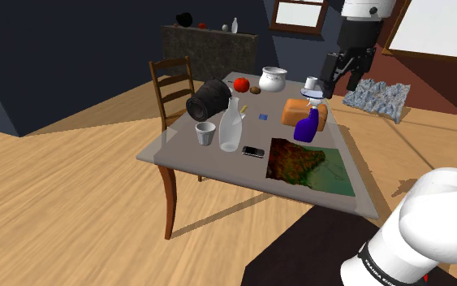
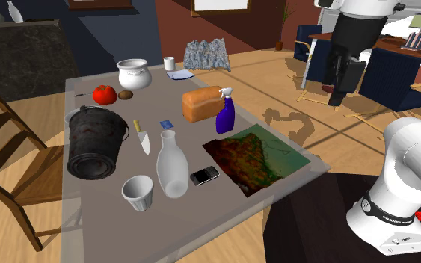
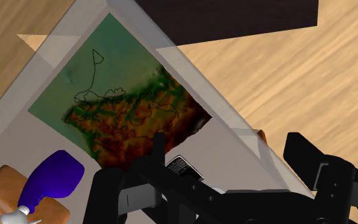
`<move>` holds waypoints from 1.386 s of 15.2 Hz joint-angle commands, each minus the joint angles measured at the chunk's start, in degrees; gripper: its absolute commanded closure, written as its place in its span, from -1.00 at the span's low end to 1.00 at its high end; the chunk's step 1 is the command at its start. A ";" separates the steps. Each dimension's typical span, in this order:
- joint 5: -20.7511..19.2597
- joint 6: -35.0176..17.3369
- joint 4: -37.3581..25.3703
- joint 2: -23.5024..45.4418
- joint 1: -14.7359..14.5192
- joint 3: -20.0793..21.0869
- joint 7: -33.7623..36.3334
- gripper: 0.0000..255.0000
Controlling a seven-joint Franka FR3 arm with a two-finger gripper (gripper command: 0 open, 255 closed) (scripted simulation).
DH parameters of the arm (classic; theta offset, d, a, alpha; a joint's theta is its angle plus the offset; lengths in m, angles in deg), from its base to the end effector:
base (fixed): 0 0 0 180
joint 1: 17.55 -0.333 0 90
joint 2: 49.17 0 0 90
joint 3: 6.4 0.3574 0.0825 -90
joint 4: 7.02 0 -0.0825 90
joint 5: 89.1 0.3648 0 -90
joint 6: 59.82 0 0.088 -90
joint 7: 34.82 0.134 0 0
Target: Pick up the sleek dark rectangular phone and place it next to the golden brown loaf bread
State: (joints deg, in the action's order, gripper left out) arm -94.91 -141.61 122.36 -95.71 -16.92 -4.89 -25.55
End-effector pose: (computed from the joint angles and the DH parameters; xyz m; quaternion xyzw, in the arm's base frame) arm 0.2345 -0.0073 0.6314 0.9946 -0.0839 -0.0041 0.0603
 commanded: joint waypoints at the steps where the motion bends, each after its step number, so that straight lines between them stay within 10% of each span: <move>1: 0.00 0.00 0.00 0.00 0.00 0.00 0.00 -1.00; 21: -2.71 -38.39 9.02 27.25 -3.08 -16.22 -24.20 -1.00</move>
State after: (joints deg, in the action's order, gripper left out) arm -97.89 -178.21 131.60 -70.29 -19.82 -20.33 -48.16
